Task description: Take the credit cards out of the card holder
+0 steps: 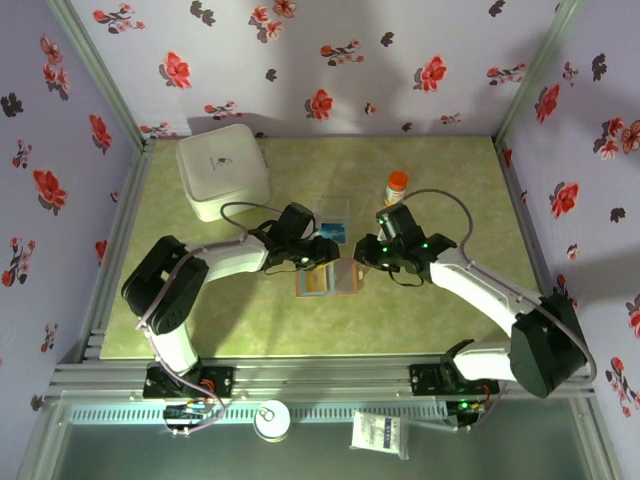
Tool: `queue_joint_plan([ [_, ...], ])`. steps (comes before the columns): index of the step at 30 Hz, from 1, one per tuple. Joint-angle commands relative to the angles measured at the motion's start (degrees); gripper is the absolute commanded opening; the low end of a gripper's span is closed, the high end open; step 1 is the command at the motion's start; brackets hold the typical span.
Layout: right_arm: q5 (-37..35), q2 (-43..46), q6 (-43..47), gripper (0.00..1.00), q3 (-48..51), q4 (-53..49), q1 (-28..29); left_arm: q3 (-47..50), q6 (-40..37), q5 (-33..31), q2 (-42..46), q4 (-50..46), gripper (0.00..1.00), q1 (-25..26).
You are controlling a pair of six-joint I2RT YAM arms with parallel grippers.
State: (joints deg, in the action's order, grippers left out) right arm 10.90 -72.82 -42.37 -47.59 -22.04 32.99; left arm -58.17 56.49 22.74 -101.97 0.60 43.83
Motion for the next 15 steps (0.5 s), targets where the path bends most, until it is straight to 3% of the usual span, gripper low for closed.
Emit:
queue_joint_plan([
  [1, -2.96, 1.65, 2.77, 0.25, 1.1, -5.63, -1.25, -3.18, 0.55, 0.86, -2.24, -0.78, 0.36, 1.38],
  [15, 1.32, 2.67, 0.12, 0.27, 3.63, -2.93, -1.35, -5.2, -0.5, 2.02, -4.79, -1.48, 0.37, 1.62],
])
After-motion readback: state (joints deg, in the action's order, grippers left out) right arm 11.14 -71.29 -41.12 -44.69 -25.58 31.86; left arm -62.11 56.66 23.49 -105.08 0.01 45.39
